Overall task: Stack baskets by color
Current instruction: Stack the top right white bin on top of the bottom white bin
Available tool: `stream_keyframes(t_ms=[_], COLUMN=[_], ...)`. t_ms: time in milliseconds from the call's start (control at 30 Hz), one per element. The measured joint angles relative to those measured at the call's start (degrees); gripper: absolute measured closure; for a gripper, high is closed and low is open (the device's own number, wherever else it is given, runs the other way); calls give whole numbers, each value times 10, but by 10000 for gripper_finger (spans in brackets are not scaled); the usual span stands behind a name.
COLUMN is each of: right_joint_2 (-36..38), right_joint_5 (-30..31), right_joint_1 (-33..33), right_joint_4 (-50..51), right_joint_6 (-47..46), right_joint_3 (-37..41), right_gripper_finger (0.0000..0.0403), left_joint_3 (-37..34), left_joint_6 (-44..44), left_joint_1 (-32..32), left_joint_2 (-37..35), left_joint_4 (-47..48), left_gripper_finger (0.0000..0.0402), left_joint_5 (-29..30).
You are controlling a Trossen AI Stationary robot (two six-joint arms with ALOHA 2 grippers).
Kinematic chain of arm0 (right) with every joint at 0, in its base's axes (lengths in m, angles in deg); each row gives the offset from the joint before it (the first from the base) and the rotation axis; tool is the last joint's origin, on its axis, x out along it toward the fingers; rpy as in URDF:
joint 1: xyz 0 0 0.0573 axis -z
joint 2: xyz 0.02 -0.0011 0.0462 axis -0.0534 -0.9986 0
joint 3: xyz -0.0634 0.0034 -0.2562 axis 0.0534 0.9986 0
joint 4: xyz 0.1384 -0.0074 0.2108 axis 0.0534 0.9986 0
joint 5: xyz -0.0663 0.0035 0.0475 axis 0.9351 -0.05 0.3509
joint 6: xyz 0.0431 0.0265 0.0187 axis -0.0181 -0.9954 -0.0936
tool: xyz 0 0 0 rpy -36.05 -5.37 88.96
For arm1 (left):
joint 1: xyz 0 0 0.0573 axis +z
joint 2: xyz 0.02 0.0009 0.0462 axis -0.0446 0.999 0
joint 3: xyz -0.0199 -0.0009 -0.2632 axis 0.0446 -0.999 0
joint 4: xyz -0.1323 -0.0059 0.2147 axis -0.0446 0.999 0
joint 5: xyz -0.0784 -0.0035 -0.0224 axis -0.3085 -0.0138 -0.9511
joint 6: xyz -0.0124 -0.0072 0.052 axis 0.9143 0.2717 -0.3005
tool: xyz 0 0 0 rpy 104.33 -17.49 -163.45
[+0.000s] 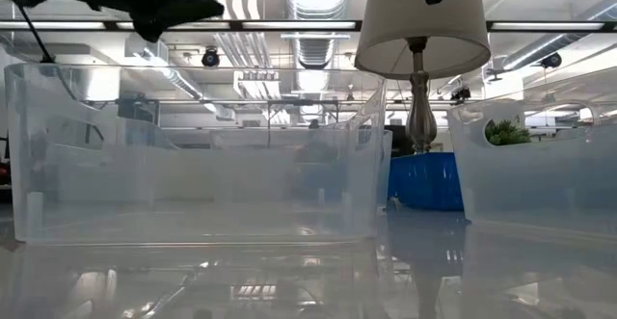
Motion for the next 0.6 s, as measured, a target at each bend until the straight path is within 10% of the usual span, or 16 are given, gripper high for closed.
stream_keyframes(t_ms=[267,600], right_joint_2=[19,33], right_joint_5=[0,0], right_joint_1=[0,0], right_joint_4=[45,65], right_joint_6=[-17,-19], right_joint_3=[0,0], right_gripper_finger=[376,376], left_joint_3=[143,262], left_joint_6=[82,89], left_joint_1=[48,71], left_joint_2=[75,159], left_joint_4=[330,525], left_gripper_finger=[402,402], left_joint_5=[-114,-230])
